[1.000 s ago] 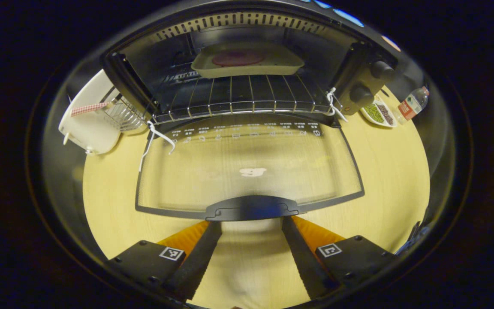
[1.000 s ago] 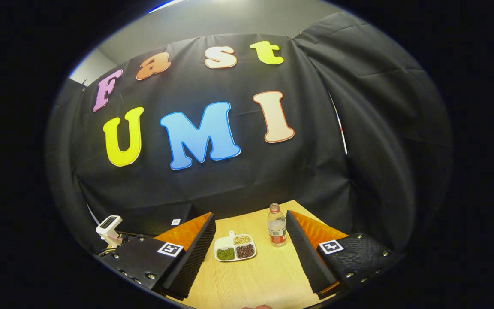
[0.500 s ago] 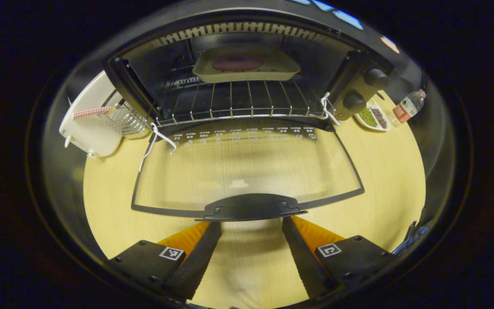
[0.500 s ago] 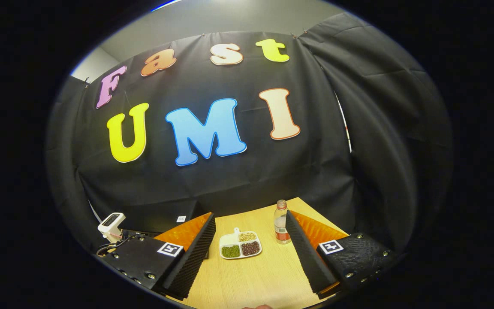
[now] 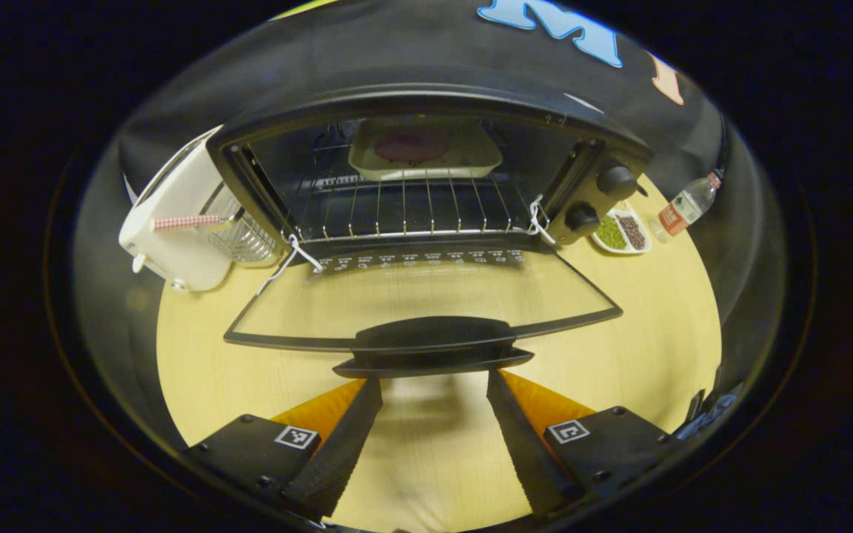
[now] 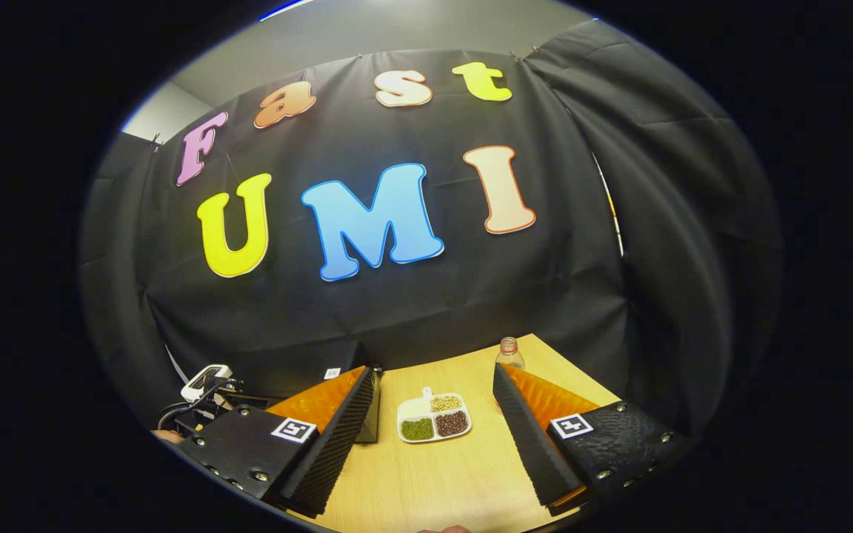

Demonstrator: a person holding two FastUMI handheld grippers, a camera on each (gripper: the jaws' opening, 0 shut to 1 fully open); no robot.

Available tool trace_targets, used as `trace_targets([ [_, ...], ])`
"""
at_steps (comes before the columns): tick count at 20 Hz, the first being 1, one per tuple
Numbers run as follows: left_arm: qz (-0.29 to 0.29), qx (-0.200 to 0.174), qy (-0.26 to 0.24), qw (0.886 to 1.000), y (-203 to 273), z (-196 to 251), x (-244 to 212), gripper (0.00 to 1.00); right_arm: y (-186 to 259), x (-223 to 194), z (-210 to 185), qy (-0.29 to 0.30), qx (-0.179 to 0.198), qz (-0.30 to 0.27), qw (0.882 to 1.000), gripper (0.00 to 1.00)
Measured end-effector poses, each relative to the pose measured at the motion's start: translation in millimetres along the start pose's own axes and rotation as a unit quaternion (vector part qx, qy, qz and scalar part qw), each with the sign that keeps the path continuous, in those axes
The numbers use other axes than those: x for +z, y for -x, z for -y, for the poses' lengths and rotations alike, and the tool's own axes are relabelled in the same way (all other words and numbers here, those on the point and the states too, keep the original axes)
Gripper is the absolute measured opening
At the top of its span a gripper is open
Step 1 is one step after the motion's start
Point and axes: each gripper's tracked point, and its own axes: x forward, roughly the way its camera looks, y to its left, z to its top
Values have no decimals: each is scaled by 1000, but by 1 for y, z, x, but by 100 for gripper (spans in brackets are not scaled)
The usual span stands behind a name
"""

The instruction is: Open the electric oven with the left hand, put the food in, and close the electric oven.

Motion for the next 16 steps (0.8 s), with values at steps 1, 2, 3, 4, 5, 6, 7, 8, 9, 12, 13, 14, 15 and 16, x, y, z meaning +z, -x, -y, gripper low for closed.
trace_targets([
  [1,7,4,-3,1000,2,-2,3,100,1,-1,0,0,0,-1,1000,99],
  [2,12,6,-4,1000,3,-2,6,97,2,-2,-1,0,0,-3,1000,99],
  [3,15,6,-3,1000,4,-2,9,97,1,-2,1,0,0,-3,1000,99],
  [4,18,7,-3,1000,6,-2,13,100,2,-3,3,0,-2,-2,1000,99],
  [5,22,9,-5,1000,7,-3,16,100,4,-3,6,-1,-4,-2,1000,99],
  [6,25,13,-7,1000,7,-4,18,98,7,-5,9,-3,-7,-2,1000,99],
  [7,29,16,-9,999,8,-5,21,97,7,-3,12,-5,-9,-2,1000,99],
  [8,34,19,-10,999,10,-5,24,97,5,-3,16,-6,-13,-3,1000,99],
  [9,42,23,-11,999,11,-5,29,100,4,-3,19,-7,-15,-3,1000,99],
  [12,67,34,-12,997,14,-5,42,100,7,-5,26,-6,-20,-5,1000,99],
  [13,76,38,-8,996,16,-7,47,97,6,-5,28,-6,-20,-7,1000,99],
  [14,86,42,-4,995,17,-7,54,97,7,-5,31,-5,-20,-7,1000,99],
  [15,99,45,1,994,20,-7,59,97,5,-4,33,-3,-19,-7,1000,99],
  [16,114,46,4,992,26,-5,64,97,3,-2,33,-1,-18,-7,1000,99],
])
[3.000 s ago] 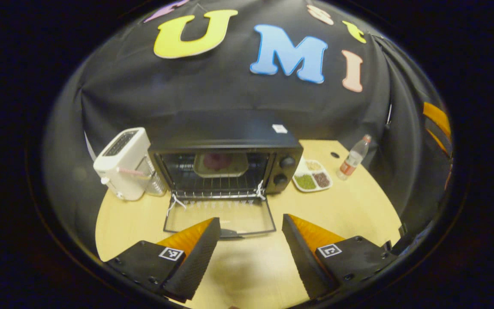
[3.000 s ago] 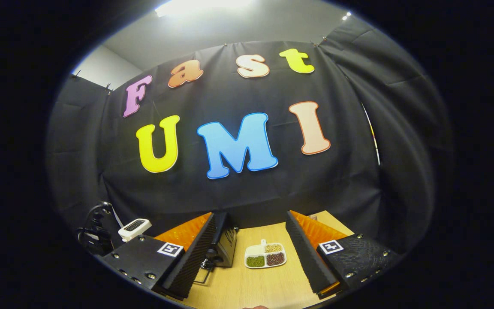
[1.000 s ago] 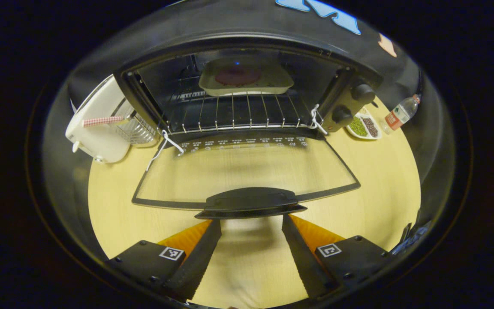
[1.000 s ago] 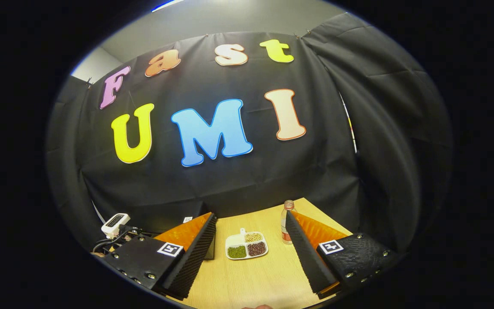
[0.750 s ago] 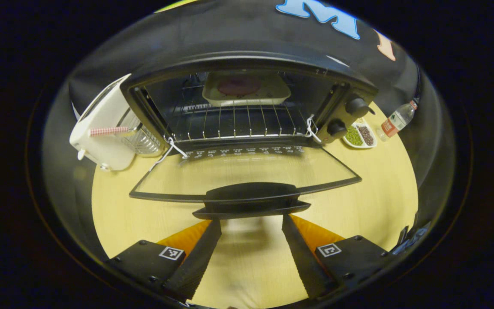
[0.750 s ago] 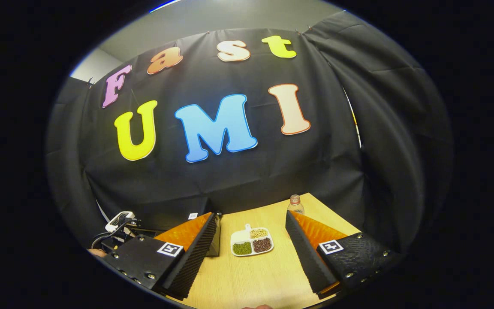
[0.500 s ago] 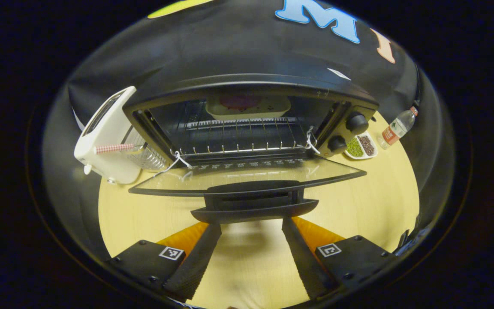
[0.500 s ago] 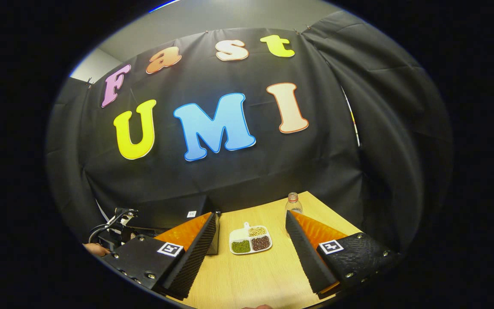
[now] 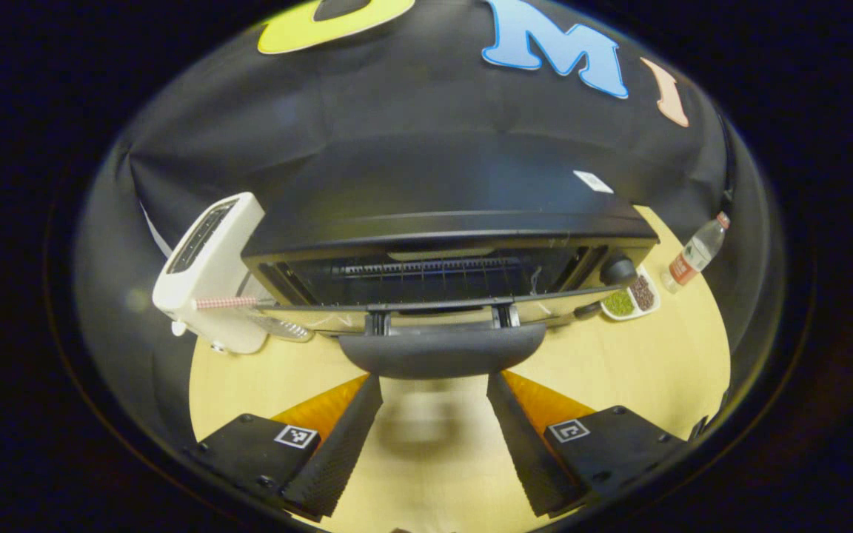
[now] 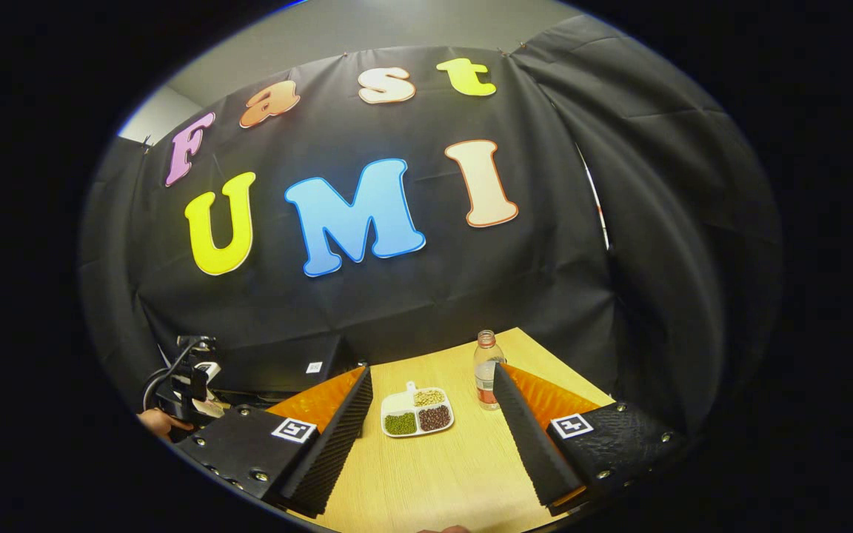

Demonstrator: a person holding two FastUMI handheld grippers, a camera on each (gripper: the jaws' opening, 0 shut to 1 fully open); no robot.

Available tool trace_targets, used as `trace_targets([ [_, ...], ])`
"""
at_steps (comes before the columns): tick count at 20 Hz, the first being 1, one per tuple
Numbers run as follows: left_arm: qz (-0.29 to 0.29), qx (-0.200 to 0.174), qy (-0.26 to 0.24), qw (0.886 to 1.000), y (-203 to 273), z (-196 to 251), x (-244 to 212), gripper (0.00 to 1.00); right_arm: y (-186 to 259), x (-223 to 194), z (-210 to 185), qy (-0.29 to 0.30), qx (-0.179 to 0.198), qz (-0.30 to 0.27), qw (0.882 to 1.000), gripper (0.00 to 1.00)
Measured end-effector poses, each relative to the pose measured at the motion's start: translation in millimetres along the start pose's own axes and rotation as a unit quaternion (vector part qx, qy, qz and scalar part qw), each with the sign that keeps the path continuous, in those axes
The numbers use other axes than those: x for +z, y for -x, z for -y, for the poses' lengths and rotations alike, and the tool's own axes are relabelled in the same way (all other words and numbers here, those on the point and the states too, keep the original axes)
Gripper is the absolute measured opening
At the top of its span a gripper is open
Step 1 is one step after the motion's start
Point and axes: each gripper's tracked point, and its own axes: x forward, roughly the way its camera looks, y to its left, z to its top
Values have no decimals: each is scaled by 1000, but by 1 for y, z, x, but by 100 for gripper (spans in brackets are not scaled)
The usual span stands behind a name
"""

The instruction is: Open the electric oven with the left hand, put the food in, and close the electric oven.

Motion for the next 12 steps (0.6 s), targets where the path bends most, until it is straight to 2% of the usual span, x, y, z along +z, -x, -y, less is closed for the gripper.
trace_targets([
  [4,94,3,11,995,31,9,42,98,-10,11,-7,22,21,9,999,99],
  [5,134,4,19,991,47,12,58,100,-14,18,-13,27,31,14,999,99],
  [6,178,5,28,984,66,14,74,97,-18,27,-19,32,42,21,998,99],
  [7,225,5,37,974,88,18,91,97,-23,37,-25,35,53,29,998,99],
  [9,319,13,46,947,133,28,125,100,-27,62,-39,42,76,52,995,99],
  [12,405,46,33,912,200,36,152,100,-27,95,-59,55,107,88,989,99],
])
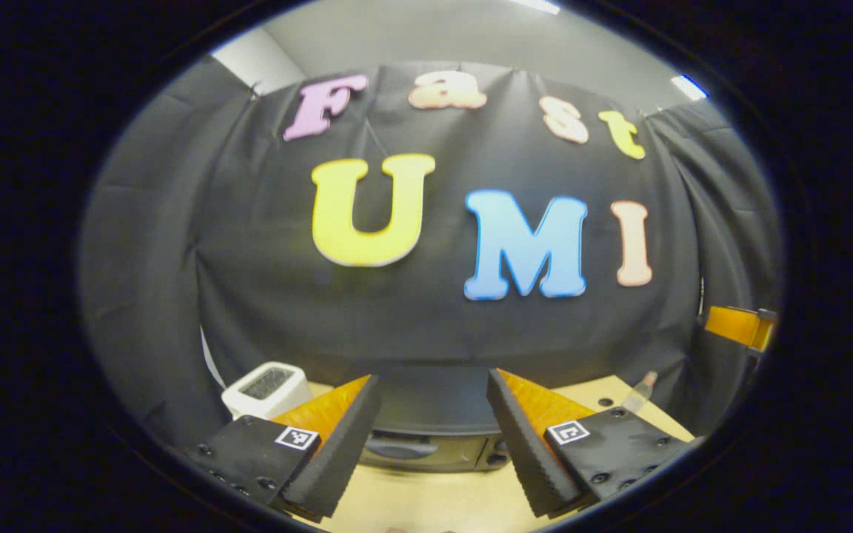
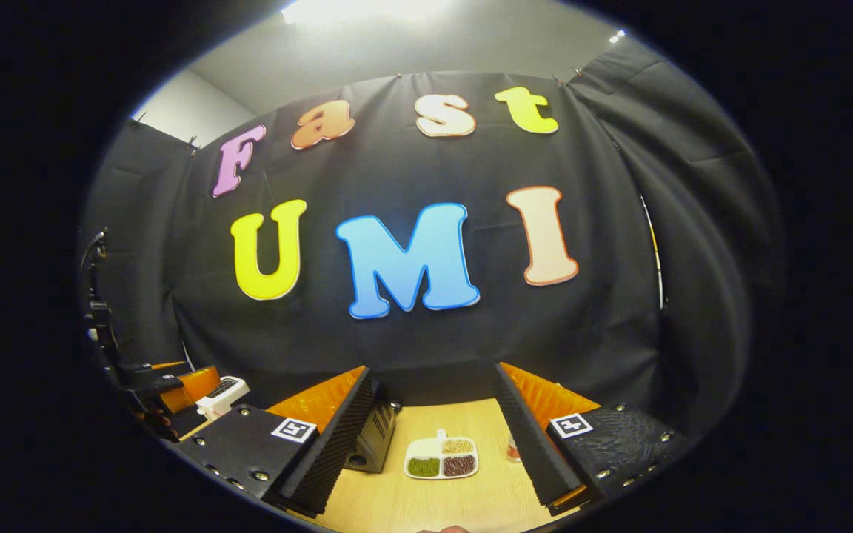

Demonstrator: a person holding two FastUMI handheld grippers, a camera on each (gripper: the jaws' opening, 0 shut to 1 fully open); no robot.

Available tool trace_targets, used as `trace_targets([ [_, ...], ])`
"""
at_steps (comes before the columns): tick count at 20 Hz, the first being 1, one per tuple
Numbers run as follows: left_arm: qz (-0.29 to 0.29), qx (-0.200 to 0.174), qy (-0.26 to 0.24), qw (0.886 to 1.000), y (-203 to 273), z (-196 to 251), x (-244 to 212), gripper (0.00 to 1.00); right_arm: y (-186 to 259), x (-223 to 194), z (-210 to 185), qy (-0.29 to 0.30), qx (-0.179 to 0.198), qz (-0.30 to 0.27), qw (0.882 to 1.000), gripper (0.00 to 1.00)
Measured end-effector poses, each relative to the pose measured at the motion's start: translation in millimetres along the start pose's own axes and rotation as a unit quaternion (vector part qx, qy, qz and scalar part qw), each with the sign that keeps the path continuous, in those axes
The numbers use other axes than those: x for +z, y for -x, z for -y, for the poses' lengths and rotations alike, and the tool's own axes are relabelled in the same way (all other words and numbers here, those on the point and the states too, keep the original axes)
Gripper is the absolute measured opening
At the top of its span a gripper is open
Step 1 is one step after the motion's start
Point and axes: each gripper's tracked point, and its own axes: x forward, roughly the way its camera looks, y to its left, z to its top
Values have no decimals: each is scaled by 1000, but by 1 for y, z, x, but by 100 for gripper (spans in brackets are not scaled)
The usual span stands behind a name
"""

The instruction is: Open the electric oven with the left hand, put the food in, and close the electric oven.

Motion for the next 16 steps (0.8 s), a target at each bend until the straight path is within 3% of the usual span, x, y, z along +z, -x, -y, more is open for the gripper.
trace_targets([
  [4,62,-7,14,998,30,11,80,98,3,21,-20,5,25,14,1000,99],
  [7,71,-27,30,997,42,5,114,100,13,34,-24,1,7,17,1000,99],
  [16,67,-68,36,995,61,-19,121,100,54,56,-47,5,-23,31,999,99],
])
